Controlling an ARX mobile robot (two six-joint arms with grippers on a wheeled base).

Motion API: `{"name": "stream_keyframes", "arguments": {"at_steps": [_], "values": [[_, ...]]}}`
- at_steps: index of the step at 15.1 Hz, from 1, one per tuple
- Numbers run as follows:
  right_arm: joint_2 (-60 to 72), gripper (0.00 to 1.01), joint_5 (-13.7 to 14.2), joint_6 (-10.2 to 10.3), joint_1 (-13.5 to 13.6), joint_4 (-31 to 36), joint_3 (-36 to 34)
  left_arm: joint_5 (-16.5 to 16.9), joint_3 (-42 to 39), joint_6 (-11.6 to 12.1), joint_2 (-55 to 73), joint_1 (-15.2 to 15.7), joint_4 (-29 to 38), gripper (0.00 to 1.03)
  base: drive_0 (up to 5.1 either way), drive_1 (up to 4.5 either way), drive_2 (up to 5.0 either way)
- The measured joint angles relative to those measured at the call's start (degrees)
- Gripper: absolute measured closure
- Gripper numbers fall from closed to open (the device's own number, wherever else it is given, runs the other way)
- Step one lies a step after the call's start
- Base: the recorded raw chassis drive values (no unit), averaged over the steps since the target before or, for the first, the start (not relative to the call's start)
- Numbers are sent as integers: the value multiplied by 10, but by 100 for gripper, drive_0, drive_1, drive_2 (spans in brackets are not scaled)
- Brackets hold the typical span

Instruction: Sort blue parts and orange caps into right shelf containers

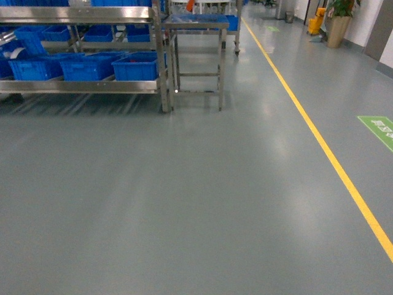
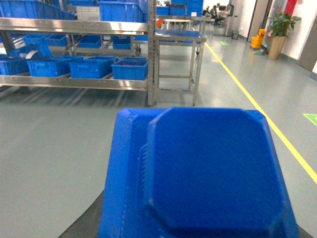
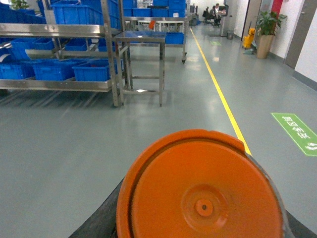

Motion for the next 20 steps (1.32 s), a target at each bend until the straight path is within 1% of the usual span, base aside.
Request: {"name": "stream_keyframes", "arguments": {"at_steps": [20], "values": [[0,57,0,0,0,1,0,0,0,0,0,0,-2,61,2,431,-427]]}}
